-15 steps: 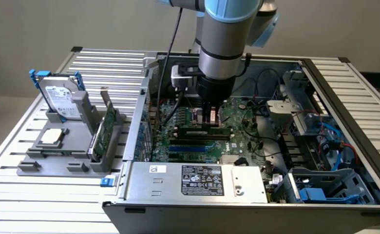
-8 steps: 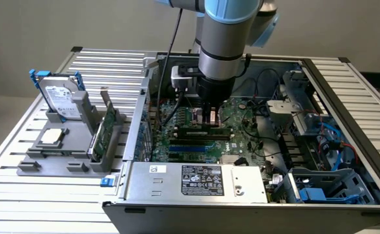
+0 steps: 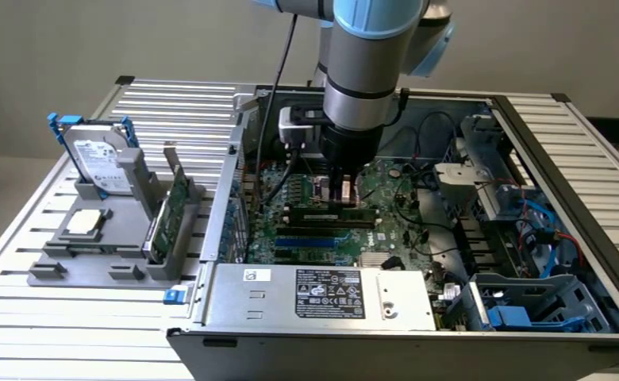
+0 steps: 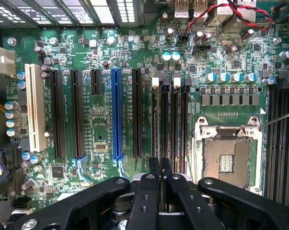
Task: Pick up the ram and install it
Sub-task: 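Insert the ram into the slot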
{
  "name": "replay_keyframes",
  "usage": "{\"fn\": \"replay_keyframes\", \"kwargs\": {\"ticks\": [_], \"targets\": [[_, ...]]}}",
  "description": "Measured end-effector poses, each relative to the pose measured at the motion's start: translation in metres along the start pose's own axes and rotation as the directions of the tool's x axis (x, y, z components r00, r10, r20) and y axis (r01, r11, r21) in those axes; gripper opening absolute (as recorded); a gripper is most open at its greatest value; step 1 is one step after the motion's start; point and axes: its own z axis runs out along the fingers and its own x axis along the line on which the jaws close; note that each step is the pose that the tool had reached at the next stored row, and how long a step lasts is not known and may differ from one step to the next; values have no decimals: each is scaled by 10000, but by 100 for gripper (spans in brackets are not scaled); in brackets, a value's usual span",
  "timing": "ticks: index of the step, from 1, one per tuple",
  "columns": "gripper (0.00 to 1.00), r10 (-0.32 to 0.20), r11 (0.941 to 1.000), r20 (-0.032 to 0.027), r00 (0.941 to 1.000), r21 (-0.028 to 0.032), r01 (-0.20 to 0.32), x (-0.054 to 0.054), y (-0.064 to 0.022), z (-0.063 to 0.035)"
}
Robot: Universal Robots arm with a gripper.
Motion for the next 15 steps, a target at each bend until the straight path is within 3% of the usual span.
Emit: {"fn": "replay_keyframes", "kwargs": {"ticks": [15], "targets": [[13,132,9999,14,9999,-50,-132,0,-1,6]]}}
